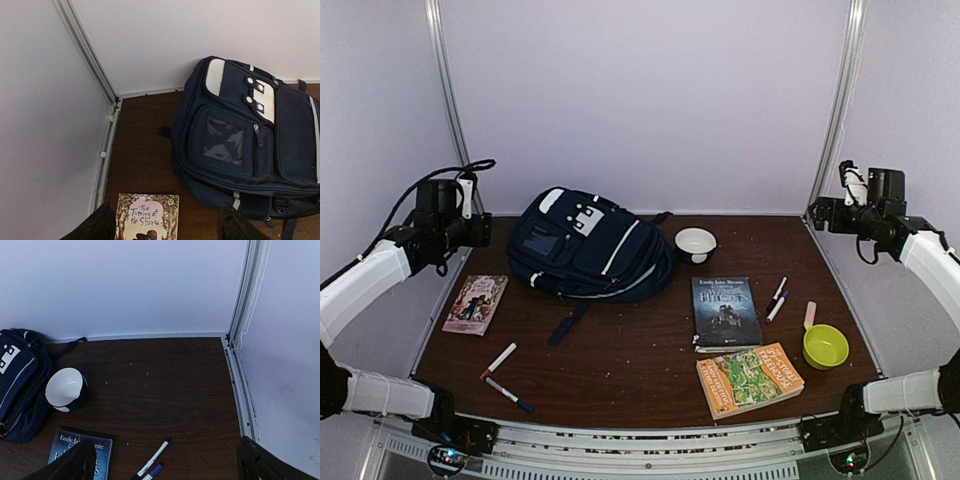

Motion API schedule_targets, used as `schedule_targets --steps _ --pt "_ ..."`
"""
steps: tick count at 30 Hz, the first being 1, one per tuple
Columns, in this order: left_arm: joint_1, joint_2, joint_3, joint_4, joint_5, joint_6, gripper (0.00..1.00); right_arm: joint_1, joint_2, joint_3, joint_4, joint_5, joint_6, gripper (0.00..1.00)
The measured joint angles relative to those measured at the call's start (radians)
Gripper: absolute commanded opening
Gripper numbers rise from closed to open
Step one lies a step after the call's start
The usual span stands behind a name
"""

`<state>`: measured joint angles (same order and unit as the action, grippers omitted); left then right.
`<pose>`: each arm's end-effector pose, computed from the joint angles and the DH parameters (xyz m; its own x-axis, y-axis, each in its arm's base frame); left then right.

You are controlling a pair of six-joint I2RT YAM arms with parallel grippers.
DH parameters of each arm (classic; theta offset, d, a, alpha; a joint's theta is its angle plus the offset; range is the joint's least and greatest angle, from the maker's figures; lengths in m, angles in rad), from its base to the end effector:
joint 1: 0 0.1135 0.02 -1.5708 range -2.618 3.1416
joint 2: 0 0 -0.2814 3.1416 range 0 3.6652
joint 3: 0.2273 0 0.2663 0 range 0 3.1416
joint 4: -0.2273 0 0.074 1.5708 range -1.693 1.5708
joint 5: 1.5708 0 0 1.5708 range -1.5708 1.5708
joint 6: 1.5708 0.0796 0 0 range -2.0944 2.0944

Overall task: Pack the student bag
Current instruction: Pick up the largest pocket of the bag from the student bag.

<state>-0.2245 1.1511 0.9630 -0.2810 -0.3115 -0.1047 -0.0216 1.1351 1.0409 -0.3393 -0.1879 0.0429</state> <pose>0.3028 -0.0441 0.3132 -0.4326 -0.0032 -0.9016 -0.1004 0.9940 0.0446 0.3036 0.0083 0.3400 -0.4259 0.0514 -0.9033 -0.1301 0.9845 0.1173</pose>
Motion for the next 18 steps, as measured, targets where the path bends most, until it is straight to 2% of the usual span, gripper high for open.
schedule_targets --steps 8,18 --pt "-0.119 0.157 0.080 -0.016 0.165 -0.033 0.63 0.005 0.050 -0.067 0.023 -0.140 -0.095 0.92" --pt "-0.346 0.437 0.402 -0.073 0.252 -0.110 0.60 0.011 0.081 -0.152 0.061 -0.328 -0.154 0.88"
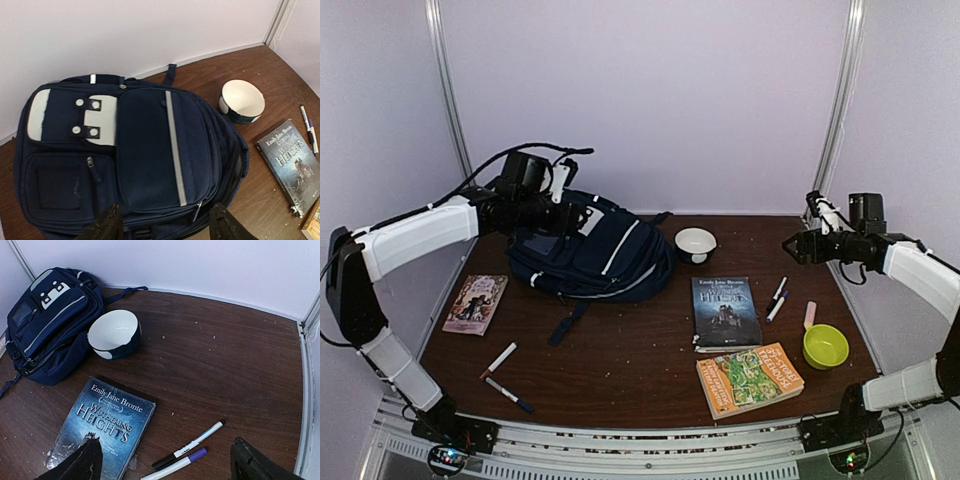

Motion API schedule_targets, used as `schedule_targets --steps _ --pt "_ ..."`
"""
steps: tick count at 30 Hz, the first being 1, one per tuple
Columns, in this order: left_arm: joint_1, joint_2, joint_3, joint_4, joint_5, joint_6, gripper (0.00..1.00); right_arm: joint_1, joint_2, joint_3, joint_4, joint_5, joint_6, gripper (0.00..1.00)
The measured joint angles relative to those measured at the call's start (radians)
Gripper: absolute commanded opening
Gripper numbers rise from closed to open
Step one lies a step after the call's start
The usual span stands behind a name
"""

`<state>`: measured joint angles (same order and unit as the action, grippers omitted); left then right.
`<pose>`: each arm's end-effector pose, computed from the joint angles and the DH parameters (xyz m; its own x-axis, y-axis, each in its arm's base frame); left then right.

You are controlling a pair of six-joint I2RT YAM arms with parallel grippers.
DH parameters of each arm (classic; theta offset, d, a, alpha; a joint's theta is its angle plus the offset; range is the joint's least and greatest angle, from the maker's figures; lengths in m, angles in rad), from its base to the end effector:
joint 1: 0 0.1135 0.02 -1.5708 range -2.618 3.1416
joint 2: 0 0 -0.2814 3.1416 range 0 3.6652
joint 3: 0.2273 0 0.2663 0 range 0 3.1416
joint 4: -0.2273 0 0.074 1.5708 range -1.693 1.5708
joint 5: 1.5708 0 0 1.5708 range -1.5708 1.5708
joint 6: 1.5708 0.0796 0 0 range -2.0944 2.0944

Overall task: Pack the student bag
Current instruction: Pick up the largest pocket of the bag from the student bag.

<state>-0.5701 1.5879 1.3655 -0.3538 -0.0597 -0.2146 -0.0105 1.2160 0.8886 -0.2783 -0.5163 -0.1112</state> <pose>0.3560 -0.2226 0.3126 -0.5539 0.1026 -0.8262 0.3876 0.9101 -0.1468 0.3054 0.0361 0.2692 -0.5218 -0.0910 -0.8482 -0.4574 0.8691 0.1881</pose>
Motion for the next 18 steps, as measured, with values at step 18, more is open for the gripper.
schedule_targets --steps 18 --pt "-0.159 0.552 0.450 -0.124 0.071 -0.086 0.47 0.005 0.029 -0.007 0.014 -0.099 -0.051 0.86"
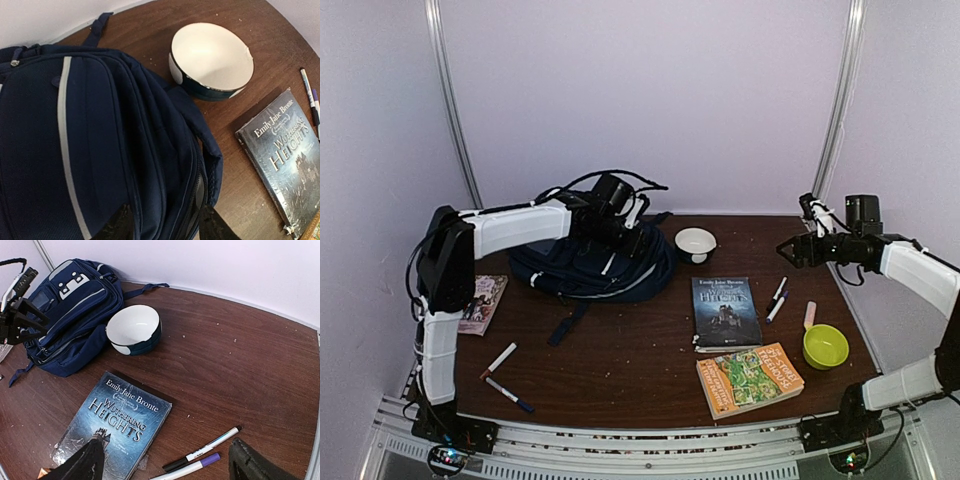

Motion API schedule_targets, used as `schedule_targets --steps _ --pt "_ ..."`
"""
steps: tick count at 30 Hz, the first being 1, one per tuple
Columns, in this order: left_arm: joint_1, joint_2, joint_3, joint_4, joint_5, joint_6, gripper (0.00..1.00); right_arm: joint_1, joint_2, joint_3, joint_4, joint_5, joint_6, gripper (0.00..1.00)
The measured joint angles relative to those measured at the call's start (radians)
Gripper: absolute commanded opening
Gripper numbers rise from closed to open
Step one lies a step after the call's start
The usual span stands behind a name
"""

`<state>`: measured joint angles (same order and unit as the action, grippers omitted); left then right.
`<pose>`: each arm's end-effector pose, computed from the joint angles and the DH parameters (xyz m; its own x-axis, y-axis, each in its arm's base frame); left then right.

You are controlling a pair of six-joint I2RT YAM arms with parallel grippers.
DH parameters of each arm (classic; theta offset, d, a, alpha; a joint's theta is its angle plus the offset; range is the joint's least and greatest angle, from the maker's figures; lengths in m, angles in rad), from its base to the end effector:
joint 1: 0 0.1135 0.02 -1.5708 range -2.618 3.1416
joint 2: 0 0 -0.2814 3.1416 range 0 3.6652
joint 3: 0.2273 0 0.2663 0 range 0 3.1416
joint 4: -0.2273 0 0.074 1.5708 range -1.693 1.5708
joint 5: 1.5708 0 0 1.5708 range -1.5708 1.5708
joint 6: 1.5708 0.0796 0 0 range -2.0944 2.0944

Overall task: Pack the student bag
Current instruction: Pick up the largest pocket of the bag from the student bag.

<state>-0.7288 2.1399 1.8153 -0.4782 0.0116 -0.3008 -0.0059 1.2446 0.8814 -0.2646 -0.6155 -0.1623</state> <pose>0.4047 -0.3626 0.2142 -0.7116 0.2381 -0.6610 0.4828 0.8492 -0.2138 0.3064 0.0441 0.2623 -0.5049 -0.1289 -0.8535 -0.5513 0.8090 0.2039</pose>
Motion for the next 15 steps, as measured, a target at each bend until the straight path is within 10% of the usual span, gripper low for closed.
schedule_targets --steps 15 --pt "-0.012 0.174 0.114 -0.050 0.027 -0.080 0.43 0.001 0.042 0.000 -0.006 -0.040 -0.017 0.84"
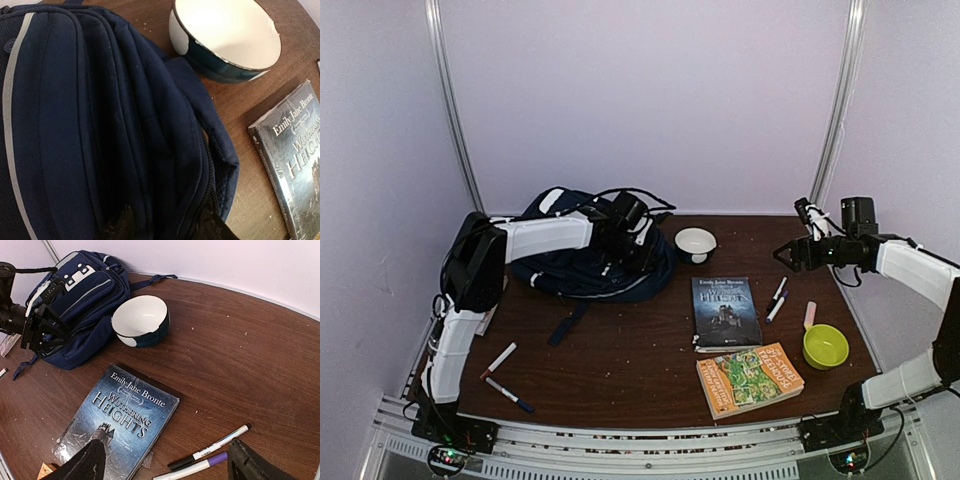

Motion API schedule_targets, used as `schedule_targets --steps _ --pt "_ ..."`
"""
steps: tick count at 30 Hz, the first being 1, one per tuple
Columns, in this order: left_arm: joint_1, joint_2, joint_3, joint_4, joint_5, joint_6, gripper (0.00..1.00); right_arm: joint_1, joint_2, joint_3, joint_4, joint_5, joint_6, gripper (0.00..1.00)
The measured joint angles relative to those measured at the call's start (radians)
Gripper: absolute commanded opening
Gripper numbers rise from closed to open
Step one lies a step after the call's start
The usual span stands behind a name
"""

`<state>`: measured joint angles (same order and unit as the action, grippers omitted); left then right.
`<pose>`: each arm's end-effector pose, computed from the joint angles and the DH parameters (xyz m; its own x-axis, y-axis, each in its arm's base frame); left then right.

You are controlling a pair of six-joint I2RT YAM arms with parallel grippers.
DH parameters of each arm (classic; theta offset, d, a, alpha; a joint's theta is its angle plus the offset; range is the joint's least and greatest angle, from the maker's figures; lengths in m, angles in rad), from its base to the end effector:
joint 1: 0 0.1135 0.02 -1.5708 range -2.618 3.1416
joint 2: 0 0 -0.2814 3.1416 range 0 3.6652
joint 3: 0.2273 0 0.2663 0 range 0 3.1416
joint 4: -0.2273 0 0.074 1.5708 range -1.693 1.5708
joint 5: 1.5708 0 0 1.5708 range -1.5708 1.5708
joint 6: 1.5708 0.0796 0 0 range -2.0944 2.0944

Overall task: Pack the student bag
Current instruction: Pick up the largest pocket of the bag from the student bag, then pass from the left arm to the right

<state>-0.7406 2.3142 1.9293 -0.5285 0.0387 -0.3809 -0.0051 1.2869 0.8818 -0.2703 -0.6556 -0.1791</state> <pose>0.4166 -0.3850 0.1573 -0.7995 0.2276 -0.5559 0.4249 0.8684 -0.2556 0.3105 0.0469 0.2508 -0.5312 -0.1385 -0.8359 -0.5756 0.7830 0.2360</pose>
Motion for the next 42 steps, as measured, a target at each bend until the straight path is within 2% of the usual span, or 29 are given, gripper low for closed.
schedule_targets --steps 3,6,8,9,14,17,24,30,34,37,39,42 --pt "-0.001 0.010 0.016 -0.005 -0.005 -0.008 0.36 0.000 0.002 0.000 -0.004 -0.005 -0.002 0.83" --pt "-0.001 0.011 0.019 -0.008 -0.011 -0.015 0.19 0.000 0.002 0.000 -0.009 -0.013 -0.003 0.83" --pt "-0.001 0.011 0.024 -0.014 -0.013 -0.016 0.03 0.000 0.003 0.002 -0.013 -0.018 -0.005 0.83" --pt "-0.001 0.011 0.027 -0.018 -0.016 -0.018 0.00 0.000 0.003 0.003 -0.014 -0.019 -0.006 0.82" --pt "-0.003 0.008 0.026 -0.024 -0.044 -0.018 0.00 0.000 0.004 0.004 -0.019 -0.024 -0.005 0.82" --pt "-0.008 -0.034 -0.025 -0.024 -0.088 -0.009 0.00 0.000 0.004 0.004 -0.019 -0.025 -0.005 0.82" --pt "-0.039 -0.299 -0.231 -0.044 -0.258 0.052 0.00 0.000 0.014 0.010 -0.021 -0.029 0.004 0.76" --pt "-0.123 -0.486 -0.377 -0.057 -0.505 0.146 0.00 0.026 0.023 0.032 -0.035 -0.028 0.008 0.75" --pt "-0.234 -0.510 -0.463 -0.003 -0.793 0.273 0.00 0.101 0.017 0.055 -0.037 -0.013 0.000 0.75" --pt "-0.322 -0.510 -0.561 0.126 -1.000 0.419 0.00 0.166 0.011 0.078 -0.058 -0.008 -0.014 0.74" --pt "-0.351 -0.522 -0.607 0.196 -1.035 0.465 0.00 0.208 0.014 0.115 -0.091 -0.007 -0.034 0.74" --pt "-0.366 -0.585 -0.650 0.243 -0.982 0.487 0.00 0.277 0.039 0.229 -0.147 -0.010 -0.065 0.71"
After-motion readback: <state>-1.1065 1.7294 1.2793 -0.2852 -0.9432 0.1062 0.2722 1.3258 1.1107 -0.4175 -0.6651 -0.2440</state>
